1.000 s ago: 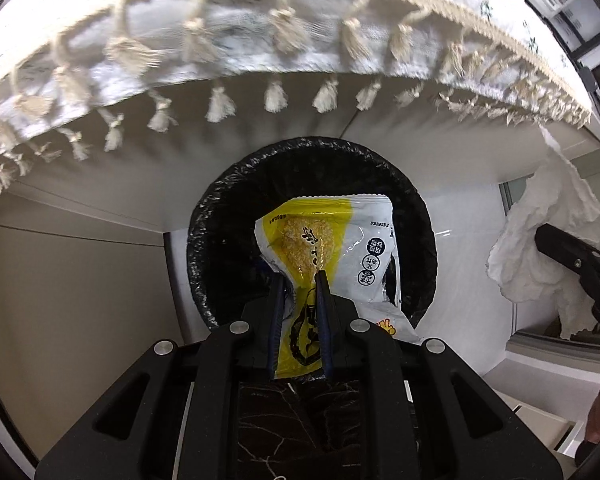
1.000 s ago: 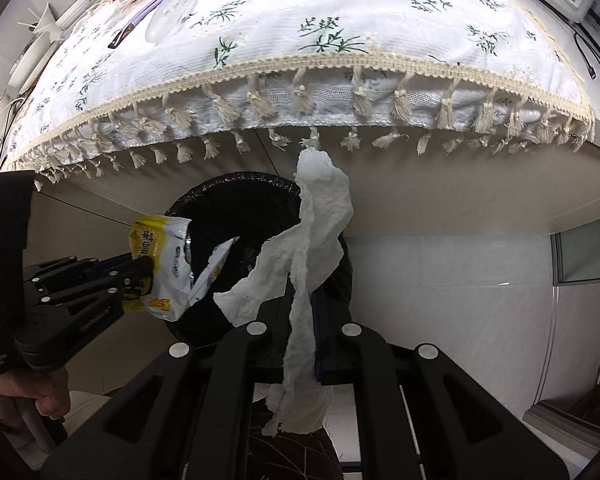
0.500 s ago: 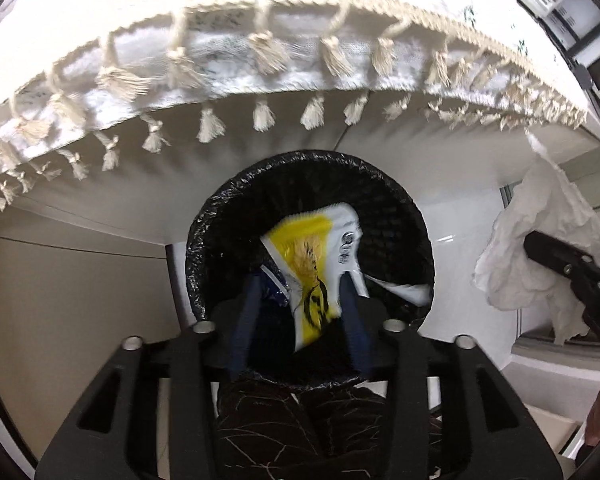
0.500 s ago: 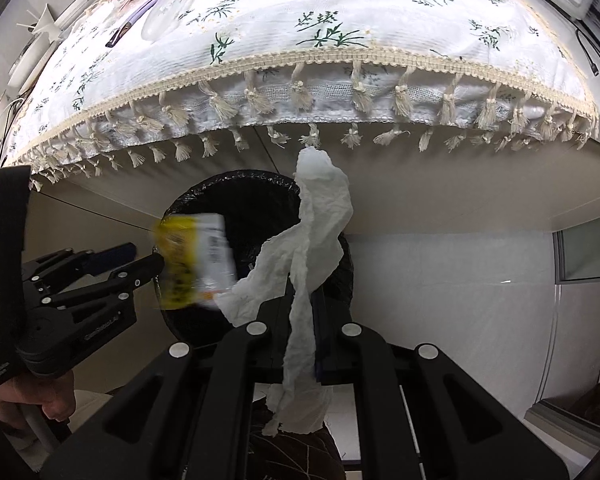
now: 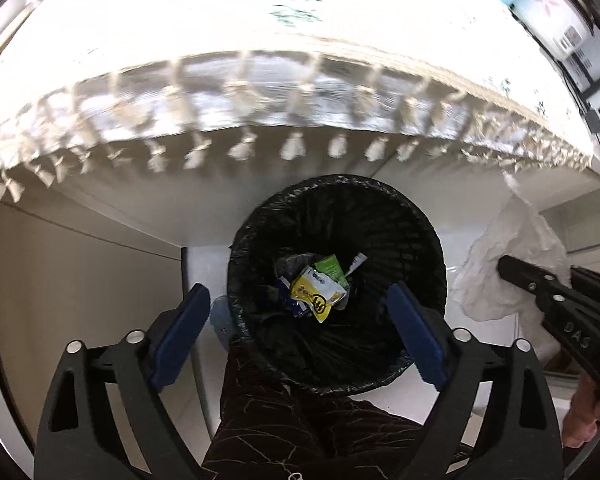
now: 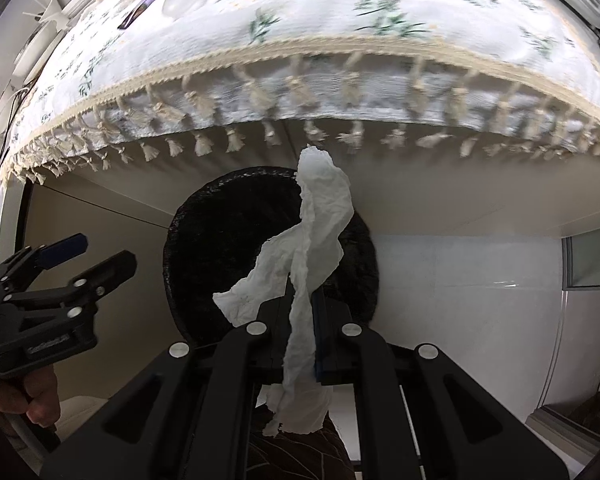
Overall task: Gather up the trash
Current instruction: 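Open the right tool over the bin to drop the white tissue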
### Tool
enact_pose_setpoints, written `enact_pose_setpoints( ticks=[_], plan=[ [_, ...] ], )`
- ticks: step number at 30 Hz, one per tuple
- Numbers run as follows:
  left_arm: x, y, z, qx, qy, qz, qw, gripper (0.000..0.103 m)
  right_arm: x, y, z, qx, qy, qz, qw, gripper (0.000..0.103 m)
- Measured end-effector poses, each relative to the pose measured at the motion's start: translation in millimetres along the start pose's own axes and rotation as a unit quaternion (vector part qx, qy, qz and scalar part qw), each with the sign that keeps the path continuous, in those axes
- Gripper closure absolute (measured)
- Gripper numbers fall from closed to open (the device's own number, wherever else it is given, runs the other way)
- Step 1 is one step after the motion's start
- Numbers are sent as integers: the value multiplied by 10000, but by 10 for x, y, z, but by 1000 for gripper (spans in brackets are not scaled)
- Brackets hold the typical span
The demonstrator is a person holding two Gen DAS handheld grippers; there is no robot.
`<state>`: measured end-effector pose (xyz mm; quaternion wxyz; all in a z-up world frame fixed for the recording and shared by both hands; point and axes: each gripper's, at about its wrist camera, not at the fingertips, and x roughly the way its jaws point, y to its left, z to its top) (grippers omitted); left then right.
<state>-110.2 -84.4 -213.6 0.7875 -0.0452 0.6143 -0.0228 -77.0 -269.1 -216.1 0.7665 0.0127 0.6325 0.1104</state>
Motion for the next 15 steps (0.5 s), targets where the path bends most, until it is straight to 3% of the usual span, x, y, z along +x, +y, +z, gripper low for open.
enact_pose_setpoints(
  ticks=[3, 15],
  plan=[
    [-44, 104, -15, -90, -86, 90, 9999, 6, 96, 153, 24, -127, 60, 66, 9999, 97],
    [-115, 423, -88, -416, -150, 204, 9988, 6, 436, 667, 46, -467, 228, 100, 9986, 97]
  ],
)
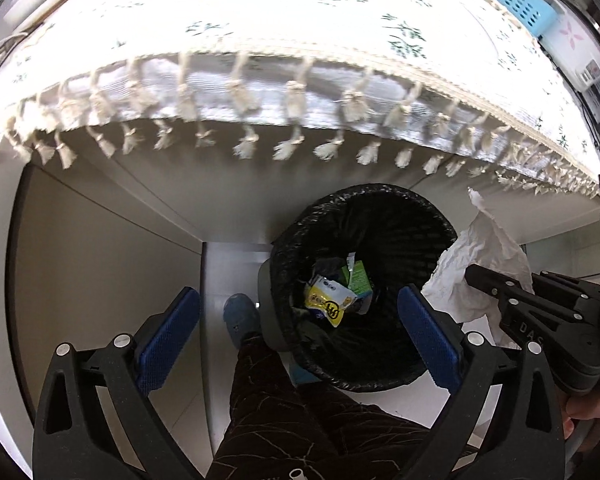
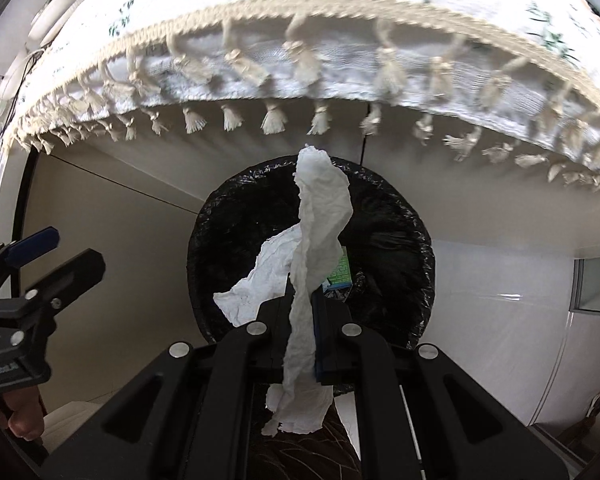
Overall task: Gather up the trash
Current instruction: 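Open the right tool over the bin to drop the white tissue, then raise both tools back over the table toward the remaining trash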
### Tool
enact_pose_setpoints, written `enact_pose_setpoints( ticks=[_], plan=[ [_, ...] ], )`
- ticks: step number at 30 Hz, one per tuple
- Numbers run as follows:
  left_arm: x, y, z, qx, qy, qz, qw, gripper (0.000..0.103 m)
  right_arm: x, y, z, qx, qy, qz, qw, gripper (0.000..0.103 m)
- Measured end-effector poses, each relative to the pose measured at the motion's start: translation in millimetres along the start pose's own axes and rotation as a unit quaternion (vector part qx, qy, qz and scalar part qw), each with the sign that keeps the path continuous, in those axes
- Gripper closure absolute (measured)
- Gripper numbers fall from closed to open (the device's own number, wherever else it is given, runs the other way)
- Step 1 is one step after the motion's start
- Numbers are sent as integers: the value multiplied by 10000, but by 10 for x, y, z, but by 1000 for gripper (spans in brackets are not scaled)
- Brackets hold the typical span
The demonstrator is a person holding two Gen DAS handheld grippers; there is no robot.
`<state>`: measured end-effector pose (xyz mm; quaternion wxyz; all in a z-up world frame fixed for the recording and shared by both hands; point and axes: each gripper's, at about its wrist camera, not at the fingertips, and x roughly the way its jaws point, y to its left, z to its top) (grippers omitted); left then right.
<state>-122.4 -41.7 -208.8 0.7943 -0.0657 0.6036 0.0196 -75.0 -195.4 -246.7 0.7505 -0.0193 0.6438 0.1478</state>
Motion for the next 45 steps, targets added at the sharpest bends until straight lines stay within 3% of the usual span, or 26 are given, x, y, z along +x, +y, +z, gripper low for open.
enact_pose_setpoints(
  ticks=[9, 14, 27, 31, 45],
  plan=[
    [-39, 63, -18, -5, -22, -10, 10000, 6, 231, 264, 35, -50, 72, -77, 9999, 97],
    [9, 68, -17, 7, 39, -9, 10000, 6, 249, 100, 44, -11, 102, -182, 9998, 88],
    [153, 22, 10, 120, 143, -38, 9998, 6, 147, -39, 40, 202, -172, -317, 9991, 26],
    [161, 20, 52, 124, 138, -42, 9998, 6, 41, -118, 56, 212, -287, -330, 9988, 15],
    [-347, 9, 296, 164, -150, -74, 9997, 6, -880, -318, 94, 290, -824, -353, 9956, 10]
  ],
)
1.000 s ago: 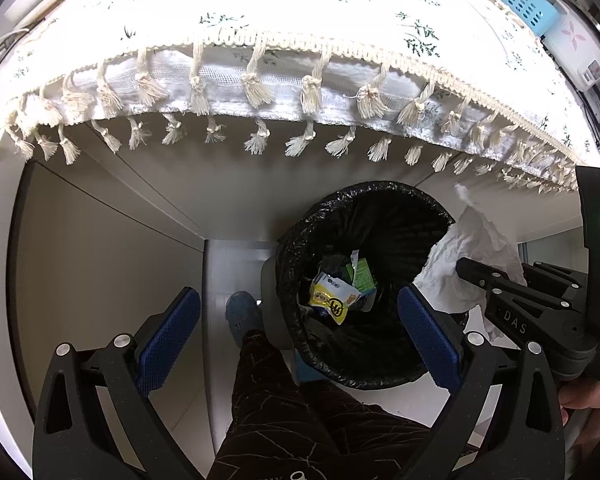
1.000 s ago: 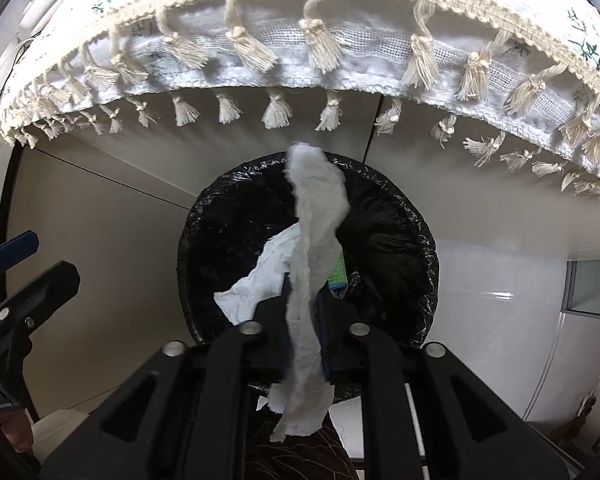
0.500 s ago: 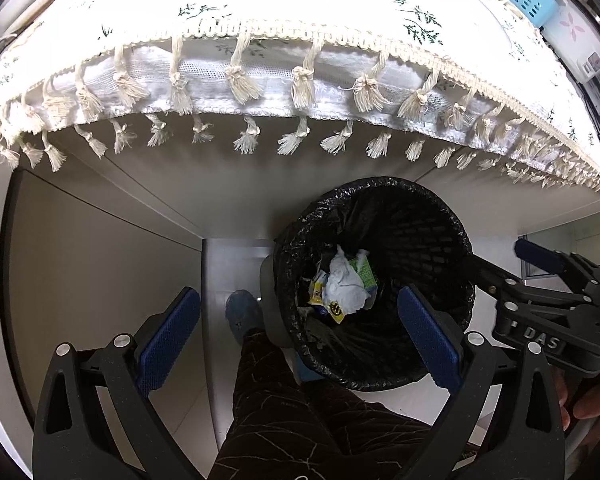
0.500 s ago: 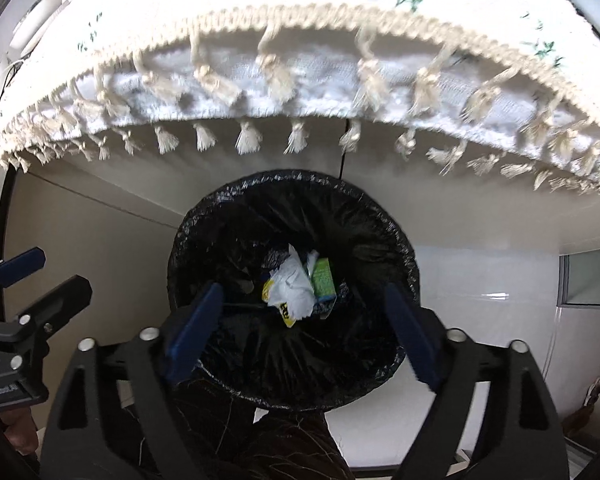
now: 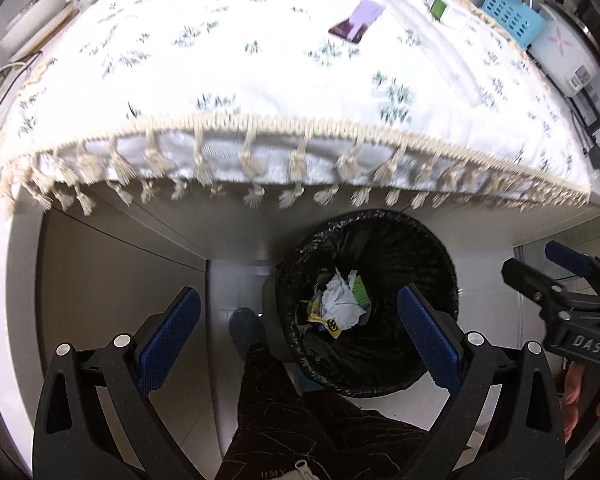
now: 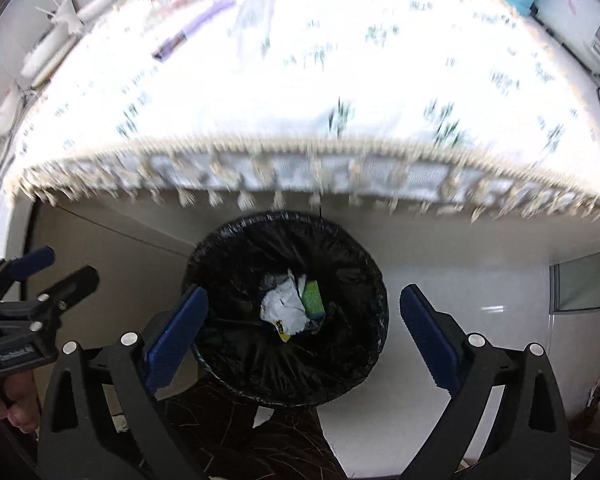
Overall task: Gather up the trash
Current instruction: 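Raise both tools back over the table toward the remaining trash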
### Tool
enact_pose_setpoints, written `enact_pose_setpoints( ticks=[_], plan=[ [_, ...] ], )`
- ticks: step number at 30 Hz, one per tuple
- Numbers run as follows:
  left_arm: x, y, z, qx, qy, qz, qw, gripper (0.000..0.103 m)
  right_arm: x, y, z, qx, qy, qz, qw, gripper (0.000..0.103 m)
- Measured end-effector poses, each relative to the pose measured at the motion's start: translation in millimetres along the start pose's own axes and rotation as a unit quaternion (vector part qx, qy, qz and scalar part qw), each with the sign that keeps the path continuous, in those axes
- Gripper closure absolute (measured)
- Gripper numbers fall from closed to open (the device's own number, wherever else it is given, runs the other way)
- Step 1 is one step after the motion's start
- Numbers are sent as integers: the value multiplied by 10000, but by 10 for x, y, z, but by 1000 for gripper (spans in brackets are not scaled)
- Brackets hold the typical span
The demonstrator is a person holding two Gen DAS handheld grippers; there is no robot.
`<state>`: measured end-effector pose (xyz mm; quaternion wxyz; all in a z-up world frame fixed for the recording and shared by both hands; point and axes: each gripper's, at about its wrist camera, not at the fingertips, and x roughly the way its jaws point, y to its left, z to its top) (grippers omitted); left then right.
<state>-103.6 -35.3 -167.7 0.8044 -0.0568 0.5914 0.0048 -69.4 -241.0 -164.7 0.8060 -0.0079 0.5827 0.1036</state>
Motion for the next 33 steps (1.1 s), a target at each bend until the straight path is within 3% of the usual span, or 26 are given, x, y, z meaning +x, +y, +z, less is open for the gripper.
enact_pose_setpoints(
  ticks=[14, 33],
  plan=[
    [-511, -8, 403, 42, -280, -43, 9996, 6, -873, -45, 487, 16, -759, 28, 9971, 10],
    [-671, -45, 1140, 242, -533, -245, 9980, 6, -1146, -76, 1130, -46, -1173, -262, 9927, 10]
  ],
)
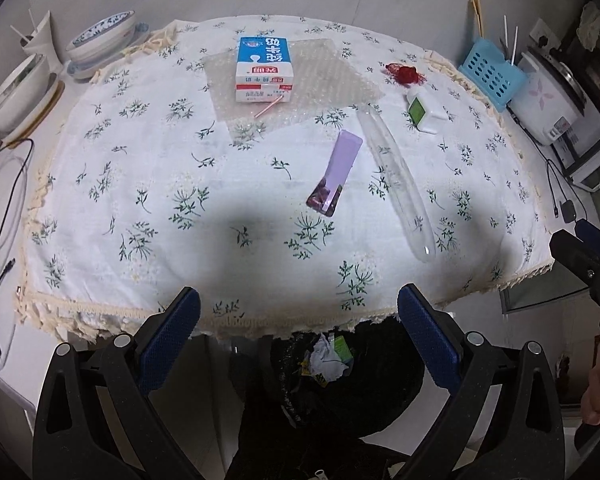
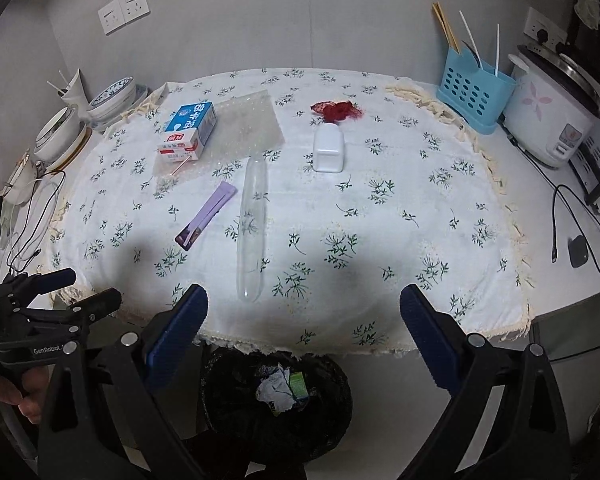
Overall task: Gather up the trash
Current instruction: 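Raise both tools back over the table toward the remaining trash, then grasp the purple strip with the left tool while the right tool grasps the white bottle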
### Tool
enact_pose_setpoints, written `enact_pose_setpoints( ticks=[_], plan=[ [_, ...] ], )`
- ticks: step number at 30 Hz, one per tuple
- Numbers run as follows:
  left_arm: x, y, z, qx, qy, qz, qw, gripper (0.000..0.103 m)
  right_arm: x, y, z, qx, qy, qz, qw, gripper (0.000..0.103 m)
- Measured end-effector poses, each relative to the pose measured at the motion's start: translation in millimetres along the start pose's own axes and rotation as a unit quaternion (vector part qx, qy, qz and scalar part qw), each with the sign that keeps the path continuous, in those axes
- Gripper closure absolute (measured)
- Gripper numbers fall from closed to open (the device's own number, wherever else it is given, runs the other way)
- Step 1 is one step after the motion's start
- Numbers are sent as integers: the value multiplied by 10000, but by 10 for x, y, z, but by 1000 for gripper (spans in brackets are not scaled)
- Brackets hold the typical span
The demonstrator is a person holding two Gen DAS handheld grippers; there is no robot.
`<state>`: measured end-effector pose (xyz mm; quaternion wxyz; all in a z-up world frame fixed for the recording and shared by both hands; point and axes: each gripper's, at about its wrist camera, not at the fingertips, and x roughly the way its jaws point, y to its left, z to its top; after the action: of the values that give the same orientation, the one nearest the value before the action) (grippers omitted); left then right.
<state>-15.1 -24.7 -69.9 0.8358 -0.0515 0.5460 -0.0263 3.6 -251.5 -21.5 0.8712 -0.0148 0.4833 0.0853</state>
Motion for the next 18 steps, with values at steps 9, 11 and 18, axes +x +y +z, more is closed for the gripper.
enact_pose_setpoints(
  ticks=[9, 11, 18],
  plan=[
    [260, 0, 381, 173, 119, -73, 9998, 6, 282, -3, 333, 46, 110, -72, 9999, 10],
    [336, -11, 451, 239, 161, -75, 9996, 6, 379, -21, 420, 82, 150, -82, 9998, 10],
    [645, -62, 712, 414, 375, -97, 9984, 9, 782, -108, 818, 121, 292, -232, 9992, 10]
  ],
)
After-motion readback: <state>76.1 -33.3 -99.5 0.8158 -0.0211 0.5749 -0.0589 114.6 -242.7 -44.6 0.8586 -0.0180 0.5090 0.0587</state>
